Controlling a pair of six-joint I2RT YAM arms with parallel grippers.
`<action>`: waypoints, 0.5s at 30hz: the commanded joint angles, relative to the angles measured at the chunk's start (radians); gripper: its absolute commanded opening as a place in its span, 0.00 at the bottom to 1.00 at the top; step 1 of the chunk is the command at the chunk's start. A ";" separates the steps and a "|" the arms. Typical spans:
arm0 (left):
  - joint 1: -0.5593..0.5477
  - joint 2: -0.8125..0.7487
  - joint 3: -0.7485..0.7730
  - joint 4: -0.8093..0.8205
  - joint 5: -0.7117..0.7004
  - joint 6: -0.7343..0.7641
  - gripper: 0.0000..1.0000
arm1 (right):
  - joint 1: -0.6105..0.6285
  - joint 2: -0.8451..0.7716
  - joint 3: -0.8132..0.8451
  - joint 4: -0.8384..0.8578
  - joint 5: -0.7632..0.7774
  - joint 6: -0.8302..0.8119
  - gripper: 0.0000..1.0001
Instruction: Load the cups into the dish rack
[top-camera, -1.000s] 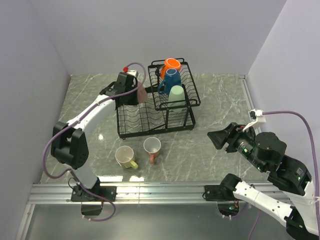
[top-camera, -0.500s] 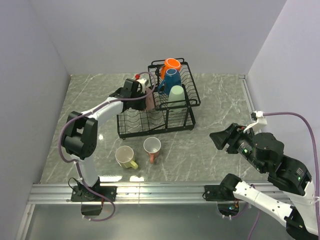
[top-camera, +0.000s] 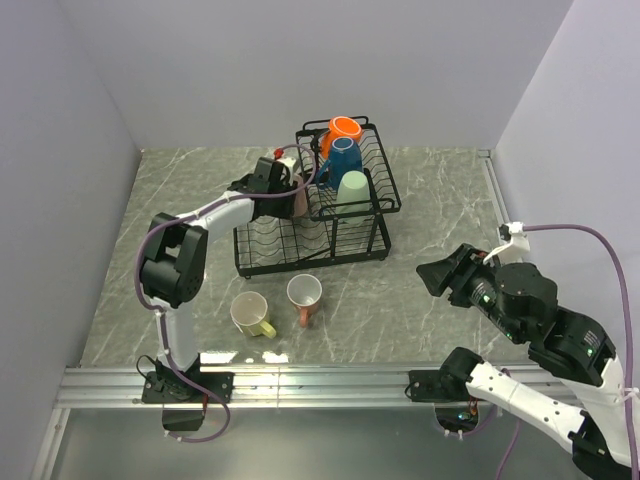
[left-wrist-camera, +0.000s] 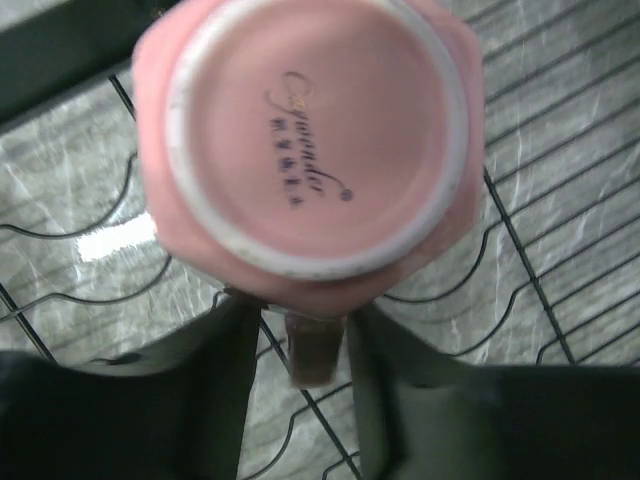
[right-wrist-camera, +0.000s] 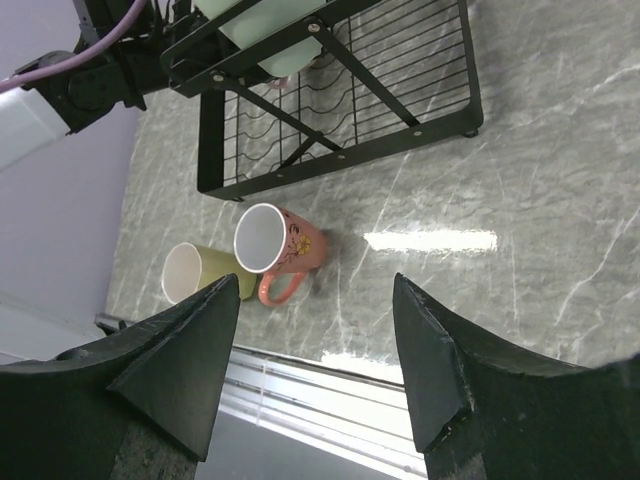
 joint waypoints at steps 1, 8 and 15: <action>0.000 -0.025 0.035 0.074 -0.022 0.013 0.46 | 0.004 0.021 -0.013 0.029 0.022 0.043 0.70; 0.000 -0.073 0.027 0.082 0.000 0.013 0.66 | 0.002 0.041 -0.027 0.050 0.020 0.060 0.68; 0.008 -0.177 0.013 0.053 -0.008 0.007 0.68 | 0.004 0.084 -0.036 0.090 -0.009 0.037 0.67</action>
